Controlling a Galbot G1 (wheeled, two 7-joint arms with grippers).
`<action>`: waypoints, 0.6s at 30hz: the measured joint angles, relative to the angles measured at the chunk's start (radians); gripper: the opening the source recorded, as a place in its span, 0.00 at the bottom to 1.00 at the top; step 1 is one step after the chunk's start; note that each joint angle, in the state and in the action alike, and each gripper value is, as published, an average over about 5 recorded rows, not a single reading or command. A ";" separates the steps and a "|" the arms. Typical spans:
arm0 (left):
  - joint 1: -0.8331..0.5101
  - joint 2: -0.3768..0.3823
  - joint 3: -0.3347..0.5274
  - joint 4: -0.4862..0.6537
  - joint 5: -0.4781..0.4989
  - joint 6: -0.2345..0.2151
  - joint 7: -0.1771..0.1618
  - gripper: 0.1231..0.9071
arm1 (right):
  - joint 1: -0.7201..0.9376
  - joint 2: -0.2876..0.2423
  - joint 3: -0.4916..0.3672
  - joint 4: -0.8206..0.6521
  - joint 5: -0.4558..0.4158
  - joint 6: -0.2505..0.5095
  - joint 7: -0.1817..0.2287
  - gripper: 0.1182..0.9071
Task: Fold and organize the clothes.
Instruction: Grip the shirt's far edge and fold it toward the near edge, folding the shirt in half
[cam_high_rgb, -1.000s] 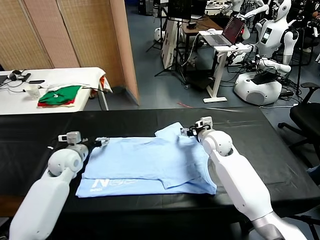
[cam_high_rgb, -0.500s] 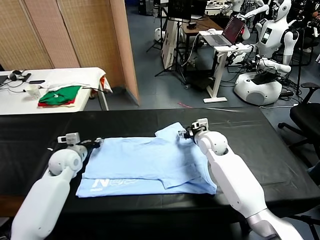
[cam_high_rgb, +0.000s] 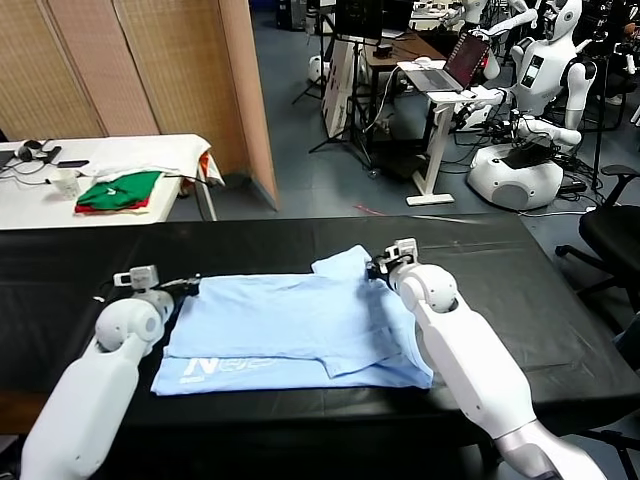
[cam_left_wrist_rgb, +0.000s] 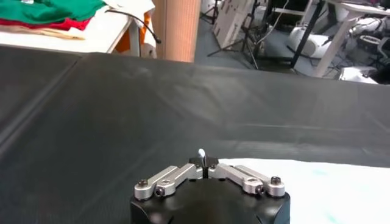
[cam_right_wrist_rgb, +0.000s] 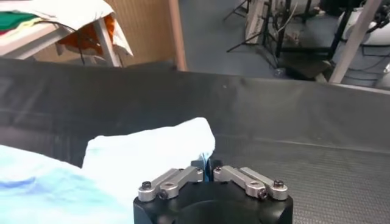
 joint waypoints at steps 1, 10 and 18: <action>0.008 0.003 -0.004 -0.015 -0.001 0.000 -0.001 0.04 | -0.009 -0.006 0.004 0.014 -0.006 0.020 -0.003 0.03; 0.114 0.042 -0.069 -0.151 0.003 -0.020 -0.002 0.04 | -0.134 -0.068 0.058 0.183 -0.050 0.070 -0.026 0.03; 0.265 0.057 -0.154 -0.275 0.010 -0.032 0.011 0.04 | -0.286 -0.128 0.111 0.340 -0.112 0.054 -0.033 0.03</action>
